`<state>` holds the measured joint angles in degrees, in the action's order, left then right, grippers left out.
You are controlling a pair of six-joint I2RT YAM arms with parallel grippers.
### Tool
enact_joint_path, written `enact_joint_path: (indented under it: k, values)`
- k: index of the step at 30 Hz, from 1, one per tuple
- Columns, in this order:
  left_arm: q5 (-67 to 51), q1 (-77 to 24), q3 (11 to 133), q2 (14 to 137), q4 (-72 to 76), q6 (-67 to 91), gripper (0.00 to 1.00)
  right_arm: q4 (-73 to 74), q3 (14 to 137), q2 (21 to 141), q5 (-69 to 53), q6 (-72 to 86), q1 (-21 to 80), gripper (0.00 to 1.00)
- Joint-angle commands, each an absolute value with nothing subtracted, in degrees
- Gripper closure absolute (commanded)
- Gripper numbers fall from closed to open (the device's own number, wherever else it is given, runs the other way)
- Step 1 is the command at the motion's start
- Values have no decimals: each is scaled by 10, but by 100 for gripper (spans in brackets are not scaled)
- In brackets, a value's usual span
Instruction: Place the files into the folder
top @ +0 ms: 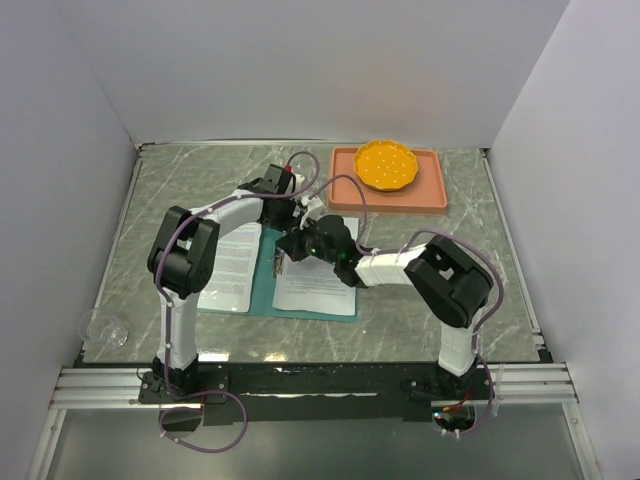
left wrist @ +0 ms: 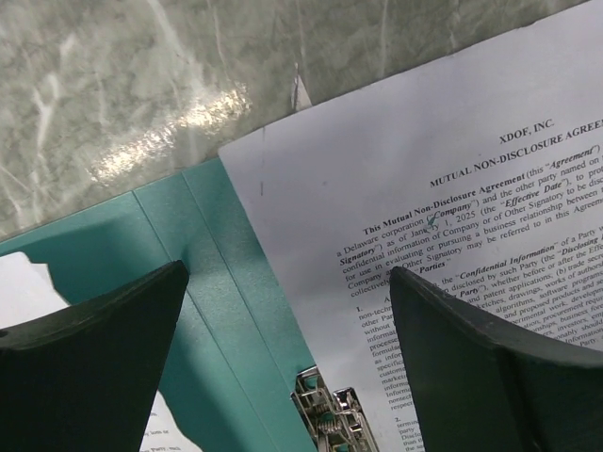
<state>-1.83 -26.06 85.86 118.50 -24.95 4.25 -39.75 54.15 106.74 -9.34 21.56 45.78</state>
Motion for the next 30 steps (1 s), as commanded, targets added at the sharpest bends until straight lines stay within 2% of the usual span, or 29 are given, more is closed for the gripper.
enact_joint_path:
  k: [1, 15, 30]
  values:
    - [-5, -265, 851, 1179, -245, 54, 4, -425, 581, 1092, -98, 215, 464, 100]
    - [25, -272, 824, 1190, -247, 46, 4, -423, 618, 1156, -110, 224, 480, 100]
    - [25, -272, 799, 1177, -236, 44, 4, -415, 608, 1170, -120, 228, 496, 100]
